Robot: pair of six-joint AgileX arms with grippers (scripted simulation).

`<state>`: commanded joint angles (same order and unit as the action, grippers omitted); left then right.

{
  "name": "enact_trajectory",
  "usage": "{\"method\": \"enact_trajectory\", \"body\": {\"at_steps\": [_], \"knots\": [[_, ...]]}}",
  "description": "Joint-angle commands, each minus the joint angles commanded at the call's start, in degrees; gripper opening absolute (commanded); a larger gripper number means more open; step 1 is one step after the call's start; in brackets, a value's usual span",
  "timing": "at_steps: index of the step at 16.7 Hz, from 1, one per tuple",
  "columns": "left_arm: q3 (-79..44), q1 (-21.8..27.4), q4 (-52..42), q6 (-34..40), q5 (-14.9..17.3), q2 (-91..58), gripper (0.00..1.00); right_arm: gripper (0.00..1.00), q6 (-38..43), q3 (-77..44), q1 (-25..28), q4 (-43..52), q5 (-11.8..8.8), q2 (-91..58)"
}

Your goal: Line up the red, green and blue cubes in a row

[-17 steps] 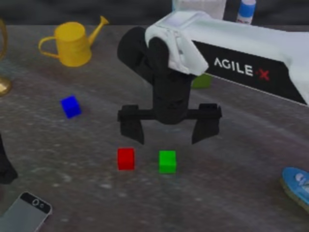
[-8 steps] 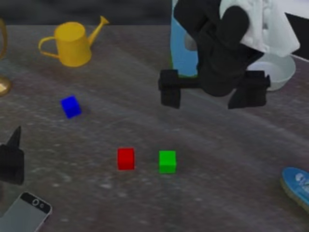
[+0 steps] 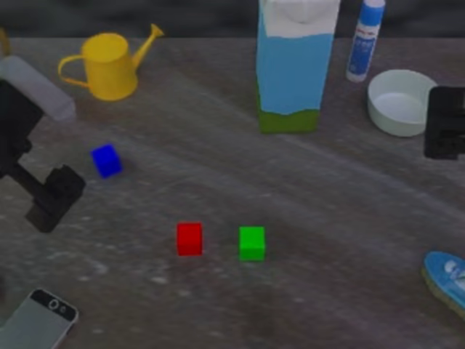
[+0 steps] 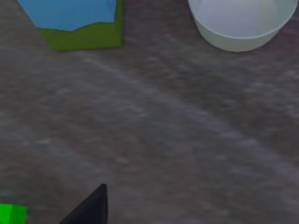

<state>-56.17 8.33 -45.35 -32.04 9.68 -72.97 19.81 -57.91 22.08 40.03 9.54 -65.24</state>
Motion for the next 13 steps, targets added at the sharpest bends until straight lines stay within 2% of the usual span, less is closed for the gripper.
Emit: {"method": "enact_trajectory", "body": {"at_steps": [3,6,13], "knots": [[-14.5,1.3,-9.3,-6.5,-0.3,-18.2,1.00,1.00,-6.1,16.1,-6.1,-8.6,-0.3,18.2],[-27.9,2.1,-16.5,-11.7,-1.6,-33.3,1.00,1.00,-11.1,30.2,-11.2,-16.8,-1.6,34.0],[-52.5,2.0,-24.1,-18.3,-7.1,-57.2,1.00,1.00,-18.4,52.5,-19.4,-34.2,-7.1,57.8]]}}
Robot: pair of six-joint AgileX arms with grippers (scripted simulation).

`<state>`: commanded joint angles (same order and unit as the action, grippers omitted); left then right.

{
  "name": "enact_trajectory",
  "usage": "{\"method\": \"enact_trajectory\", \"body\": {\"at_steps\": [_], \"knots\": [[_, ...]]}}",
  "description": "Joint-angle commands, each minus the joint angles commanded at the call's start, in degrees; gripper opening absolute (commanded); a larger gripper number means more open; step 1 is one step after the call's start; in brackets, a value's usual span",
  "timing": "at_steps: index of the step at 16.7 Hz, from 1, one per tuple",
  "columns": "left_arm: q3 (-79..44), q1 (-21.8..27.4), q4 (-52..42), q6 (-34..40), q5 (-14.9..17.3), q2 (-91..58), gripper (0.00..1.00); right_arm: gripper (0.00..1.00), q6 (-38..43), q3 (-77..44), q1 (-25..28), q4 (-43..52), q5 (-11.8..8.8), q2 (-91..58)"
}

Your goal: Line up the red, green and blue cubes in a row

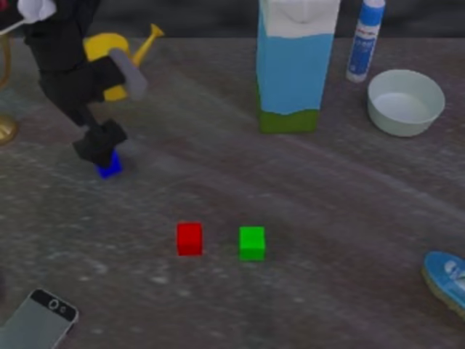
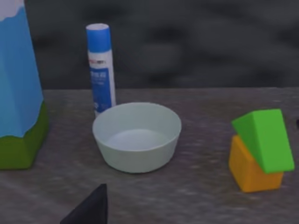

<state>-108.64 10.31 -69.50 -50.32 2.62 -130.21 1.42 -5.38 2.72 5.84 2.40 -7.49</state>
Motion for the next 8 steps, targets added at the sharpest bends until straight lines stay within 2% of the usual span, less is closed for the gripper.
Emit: {"method": "enact_trajectory", "body": {"at_steps": [4,8], "knots": [[-6.5,-0.4,-0.6,-1.0,-2.2,-5.0,1.00,1.00,-1.3,5.0,-2.0,-5.4,-2.2,6.9],[-7.1,-0.4,-0.6,-1.1,-2.3,-5.4,1.00,1.00,-1.4,5.4,-2.1,-5.8,-2.4,7.5]]}}
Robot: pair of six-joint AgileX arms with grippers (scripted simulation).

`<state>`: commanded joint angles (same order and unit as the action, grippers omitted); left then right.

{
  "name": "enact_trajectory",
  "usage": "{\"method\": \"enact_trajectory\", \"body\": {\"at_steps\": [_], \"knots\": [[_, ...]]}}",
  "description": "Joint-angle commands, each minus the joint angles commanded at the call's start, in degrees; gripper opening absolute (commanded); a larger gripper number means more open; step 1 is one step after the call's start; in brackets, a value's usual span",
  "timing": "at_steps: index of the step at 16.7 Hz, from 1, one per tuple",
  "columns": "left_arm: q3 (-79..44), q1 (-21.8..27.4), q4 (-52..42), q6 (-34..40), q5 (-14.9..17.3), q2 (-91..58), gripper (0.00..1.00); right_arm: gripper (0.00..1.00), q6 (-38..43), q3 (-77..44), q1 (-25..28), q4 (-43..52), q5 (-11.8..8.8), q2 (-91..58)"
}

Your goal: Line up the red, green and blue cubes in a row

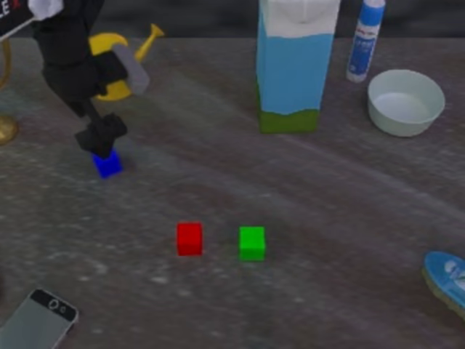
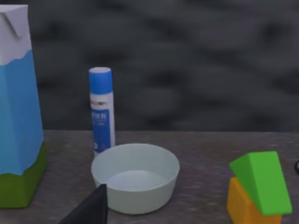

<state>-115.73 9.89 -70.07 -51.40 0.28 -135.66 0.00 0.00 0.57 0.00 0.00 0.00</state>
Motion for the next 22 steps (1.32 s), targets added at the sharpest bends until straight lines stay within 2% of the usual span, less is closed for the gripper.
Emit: {"method": "enact_trajectory", "body": {"at_steps": [4,11,15,22], "knots": [[1.0,0.2,1.0,0.1,0.0,-0.2,1.00,1.00,0.0,0.0,0.0,0.0,0.0,0.0],[9.3,-0.1,14.2,-0.1,0.1,-4.7,1.00,1.00,0.0,0.0,0.0,0.0,0.0,0.0],[9.8,-0.1,14.7,-0.1,0.1,-5.0,1.00,1.00,0.0,0.0,0.0,0.0,0.0,0.0],[9.8,-0.1,14.7,-0.1,0.1,-5.0,0.47,1.00,0.0,0.0,0.0,0.0,0.0,0.0]]}}
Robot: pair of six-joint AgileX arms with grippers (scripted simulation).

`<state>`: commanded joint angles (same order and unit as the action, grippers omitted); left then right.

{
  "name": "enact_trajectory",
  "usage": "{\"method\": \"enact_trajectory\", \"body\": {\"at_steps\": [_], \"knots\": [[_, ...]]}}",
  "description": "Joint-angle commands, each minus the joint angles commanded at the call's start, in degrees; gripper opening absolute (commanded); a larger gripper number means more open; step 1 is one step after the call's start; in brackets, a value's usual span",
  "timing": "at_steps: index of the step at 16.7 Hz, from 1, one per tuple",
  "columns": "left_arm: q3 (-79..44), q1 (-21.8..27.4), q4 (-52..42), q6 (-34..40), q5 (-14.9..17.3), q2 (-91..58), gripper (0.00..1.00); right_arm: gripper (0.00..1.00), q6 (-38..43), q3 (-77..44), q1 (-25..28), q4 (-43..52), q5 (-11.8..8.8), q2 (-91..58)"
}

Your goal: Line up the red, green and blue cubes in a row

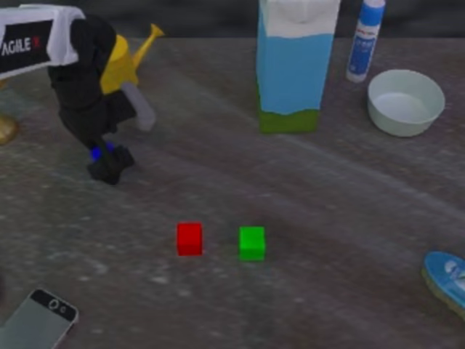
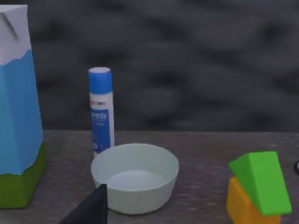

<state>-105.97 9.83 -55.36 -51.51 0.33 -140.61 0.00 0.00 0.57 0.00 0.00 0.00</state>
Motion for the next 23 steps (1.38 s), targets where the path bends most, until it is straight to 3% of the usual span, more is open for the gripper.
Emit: {"method": "enact_trajectory", "body": {"at_steps": [6,16,23], "knots": [[0.0,0.0,0.0,0.0,0.0,0.0,0.02,1.00,0.0,0.0,0.0,0.0,0.0,0.0],[-0.1,0.2,-0.9,0.4,0.5,1.3,0.00,1.00,0.0,0.0,0.0,0.0,0.0,0.0],[-7.9,-0.7,-12.6,0.5,0.5,4.8,0.00,1.00,0.0,0.0,0.0,0.0,0.0,0.0]]}}
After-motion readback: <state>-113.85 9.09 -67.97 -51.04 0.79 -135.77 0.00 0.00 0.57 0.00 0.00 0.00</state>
